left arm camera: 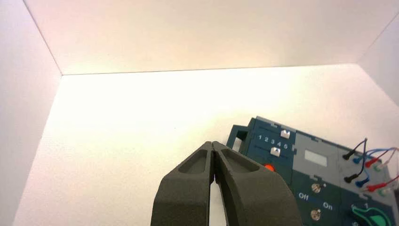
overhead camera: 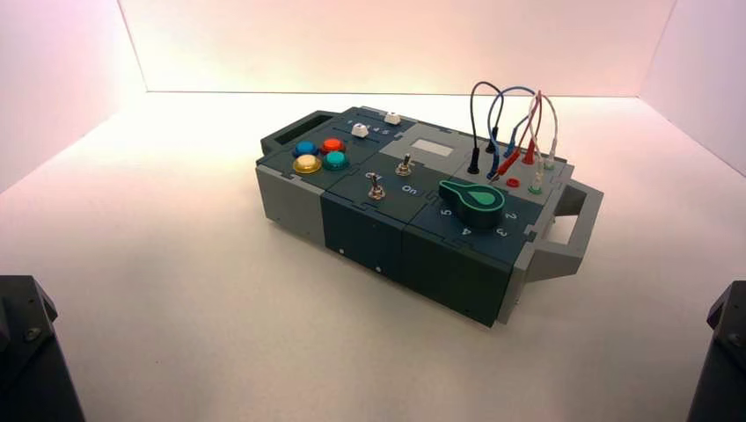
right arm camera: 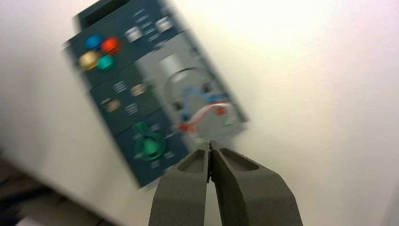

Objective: Pull the black wire.

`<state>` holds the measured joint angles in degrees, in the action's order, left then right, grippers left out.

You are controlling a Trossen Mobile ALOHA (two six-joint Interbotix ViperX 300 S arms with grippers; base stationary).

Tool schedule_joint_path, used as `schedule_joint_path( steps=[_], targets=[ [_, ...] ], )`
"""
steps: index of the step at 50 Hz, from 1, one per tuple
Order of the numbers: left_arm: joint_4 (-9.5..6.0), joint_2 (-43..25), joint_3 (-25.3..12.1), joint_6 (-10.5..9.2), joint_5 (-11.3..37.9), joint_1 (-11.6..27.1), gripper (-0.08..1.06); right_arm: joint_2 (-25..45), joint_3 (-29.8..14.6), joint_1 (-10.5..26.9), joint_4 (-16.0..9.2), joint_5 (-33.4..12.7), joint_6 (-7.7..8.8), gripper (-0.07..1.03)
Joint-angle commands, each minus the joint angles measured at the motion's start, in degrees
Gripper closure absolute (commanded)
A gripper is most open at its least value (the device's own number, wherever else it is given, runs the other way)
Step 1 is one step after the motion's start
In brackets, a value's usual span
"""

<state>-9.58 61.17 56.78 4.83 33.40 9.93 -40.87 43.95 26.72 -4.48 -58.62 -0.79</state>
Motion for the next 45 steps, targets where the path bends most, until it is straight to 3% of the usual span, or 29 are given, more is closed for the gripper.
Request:
schedule_joint_path(
  steps=[1, 7, 18, 35, 45],
  targets=[
    [0.26, -0.53, -0.88, 0.88, -0.97, 0.35, 1.01, 3.87, -2.64, 3.96, -3.08, -0.35, 0.00, 0.99],
    [0.35, -0.53, 0.44, 1.05, -2.37, 0.35, 1.01, 9.14, -2.90, 6.86, -3.69, -0.35, 0.09, 0.99],
    [0.26, -0.79, 3.16, 1.49, -4.75, 0.35, 1.01, 18.81, -4.39, 7.73, -3.78, 0.09, 0.70, 0.97],
    [0.44, -0.53, 5.71, 1.67, -7.73, 0.35, 1.01, 26.37, -7.91, 9.05, -4.39, 1.05, 1.32, 0.78],
    [0.35, -0.62, 5.89, 1.67, -8.35, 0.35, 1.01, 29.27, -8.00, 9.05, -4.22, 1.41, 1.41, 0.58]
  ],
)
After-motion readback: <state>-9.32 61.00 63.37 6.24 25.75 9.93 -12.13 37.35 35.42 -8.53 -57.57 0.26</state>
